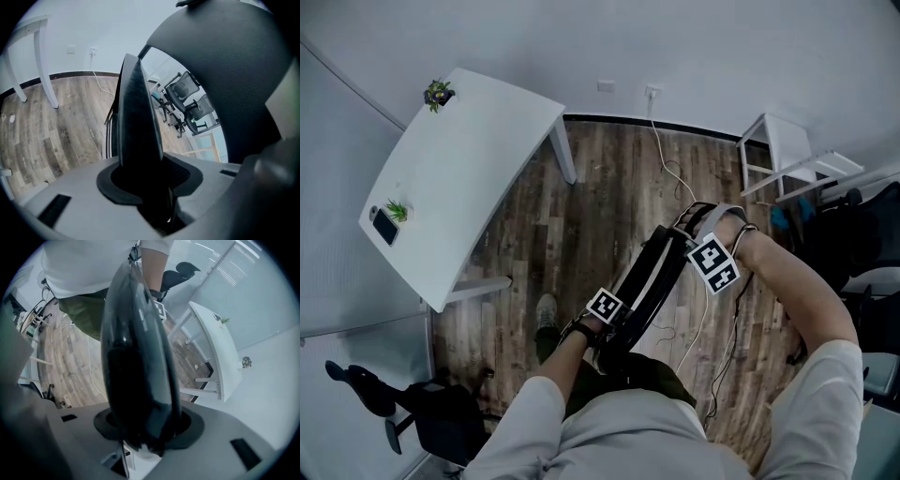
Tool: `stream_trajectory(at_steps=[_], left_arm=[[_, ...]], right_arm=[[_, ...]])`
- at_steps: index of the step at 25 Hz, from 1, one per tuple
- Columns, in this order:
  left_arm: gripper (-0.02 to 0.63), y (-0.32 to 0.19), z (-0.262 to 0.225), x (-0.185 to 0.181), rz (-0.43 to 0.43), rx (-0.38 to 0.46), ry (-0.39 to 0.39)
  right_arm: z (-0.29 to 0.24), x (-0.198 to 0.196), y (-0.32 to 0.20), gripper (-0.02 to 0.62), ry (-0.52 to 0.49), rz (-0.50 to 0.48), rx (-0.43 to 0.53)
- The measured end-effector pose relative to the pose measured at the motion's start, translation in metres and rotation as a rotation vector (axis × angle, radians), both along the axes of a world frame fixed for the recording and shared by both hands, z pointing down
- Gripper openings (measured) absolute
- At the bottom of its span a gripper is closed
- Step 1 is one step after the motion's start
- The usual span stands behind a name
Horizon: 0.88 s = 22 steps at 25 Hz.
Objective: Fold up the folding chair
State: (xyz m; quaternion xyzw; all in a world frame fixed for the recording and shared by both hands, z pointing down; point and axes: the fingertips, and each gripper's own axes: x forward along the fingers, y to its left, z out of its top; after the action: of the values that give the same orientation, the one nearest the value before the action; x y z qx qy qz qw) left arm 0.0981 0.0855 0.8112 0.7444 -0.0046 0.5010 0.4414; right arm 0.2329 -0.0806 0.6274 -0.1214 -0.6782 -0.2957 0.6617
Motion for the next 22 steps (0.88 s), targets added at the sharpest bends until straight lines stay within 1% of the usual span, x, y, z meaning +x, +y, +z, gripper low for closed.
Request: stream_trajectory(at_steps=[4, 9, 13, 16, 19, 22], left_arm=[[0.152, -0.003, 0.001, -0.002, -0.010, 0.009, -0.006], [0.163, -0.006, 0.003, -0.005, -0.033, 0.018, -0.008], [0.192, -0.016, 0.005, -0.004, -0.061, 0.032, 0.021], [0.236, -0.016, 0.002, -0.002, -0.067, 0.001, 0.035], [0.259, -0.012, -0.003, 0.001, -0.036, -0.033, 0.039], [0.264, -0.004, -0.007, 0.001, 0.010, -0.040, 0.017]], right_arm=[[0.000, 0.000, 0.001, 0.173, 0.001, -0.035, -0.011], [0.000, 0.002, 0.005, 0.152, 0.009, -0.071, -0.022], [0.000, 0.001, 0.003, 0.143, 0.015, -0.083, -0.031], [0.002, 0.000, 0.003, 0.135, 0.027, -0.095, -0.040], [0.001, 0.003, 0.005, 0.112, 0.058, -0.129, -0.055], [0.000, 0.008, 0.010, 0.098, 0.078, -0.150, -0.065]])
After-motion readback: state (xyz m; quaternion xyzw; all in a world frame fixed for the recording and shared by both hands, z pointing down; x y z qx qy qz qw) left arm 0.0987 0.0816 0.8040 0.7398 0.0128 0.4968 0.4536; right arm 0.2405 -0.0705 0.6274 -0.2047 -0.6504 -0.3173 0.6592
